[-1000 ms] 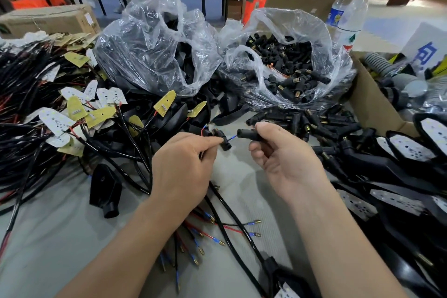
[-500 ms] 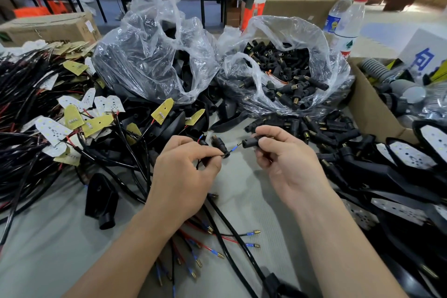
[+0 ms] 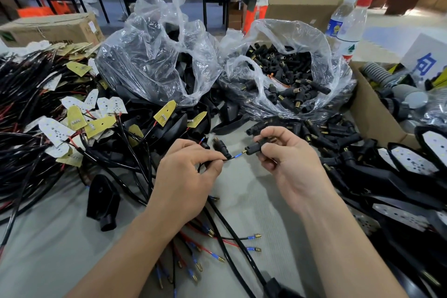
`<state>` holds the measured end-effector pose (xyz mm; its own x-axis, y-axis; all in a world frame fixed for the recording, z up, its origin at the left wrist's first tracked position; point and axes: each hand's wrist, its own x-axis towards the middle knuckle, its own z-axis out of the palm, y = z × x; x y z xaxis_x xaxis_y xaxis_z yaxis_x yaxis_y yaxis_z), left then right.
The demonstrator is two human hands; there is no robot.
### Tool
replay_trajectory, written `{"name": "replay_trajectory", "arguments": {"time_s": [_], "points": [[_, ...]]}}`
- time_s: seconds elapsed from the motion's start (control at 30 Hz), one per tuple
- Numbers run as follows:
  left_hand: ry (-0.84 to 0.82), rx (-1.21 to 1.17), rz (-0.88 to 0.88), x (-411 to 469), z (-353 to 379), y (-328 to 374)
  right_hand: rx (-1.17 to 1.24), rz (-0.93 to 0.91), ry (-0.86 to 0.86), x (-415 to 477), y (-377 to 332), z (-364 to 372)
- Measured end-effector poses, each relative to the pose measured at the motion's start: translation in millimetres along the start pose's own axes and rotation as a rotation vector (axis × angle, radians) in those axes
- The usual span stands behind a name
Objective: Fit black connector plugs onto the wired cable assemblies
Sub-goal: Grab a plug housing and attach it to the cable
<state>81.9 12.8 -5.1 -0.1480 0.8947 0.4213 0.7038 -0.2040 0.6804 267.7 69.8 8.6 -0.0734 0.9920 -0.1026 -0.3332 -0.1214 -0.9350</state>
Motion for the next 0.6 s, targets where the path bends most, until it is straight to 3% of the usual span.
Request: {"name": "replay_trajectory", "arguments": {"time_s": [0.3, 0.6], "points": [[0.001, 0.108, 0.009, -1.3, 3.3, -1.0, 0.023, 0.052, -0.09, -3.6, -3.8, -0.9], [0.022, -0.089, -0.055, -4.6, 6.0, 5.7, -0.195, -0.024, -0.177, -9.5, 2.3, 4.0]]}}
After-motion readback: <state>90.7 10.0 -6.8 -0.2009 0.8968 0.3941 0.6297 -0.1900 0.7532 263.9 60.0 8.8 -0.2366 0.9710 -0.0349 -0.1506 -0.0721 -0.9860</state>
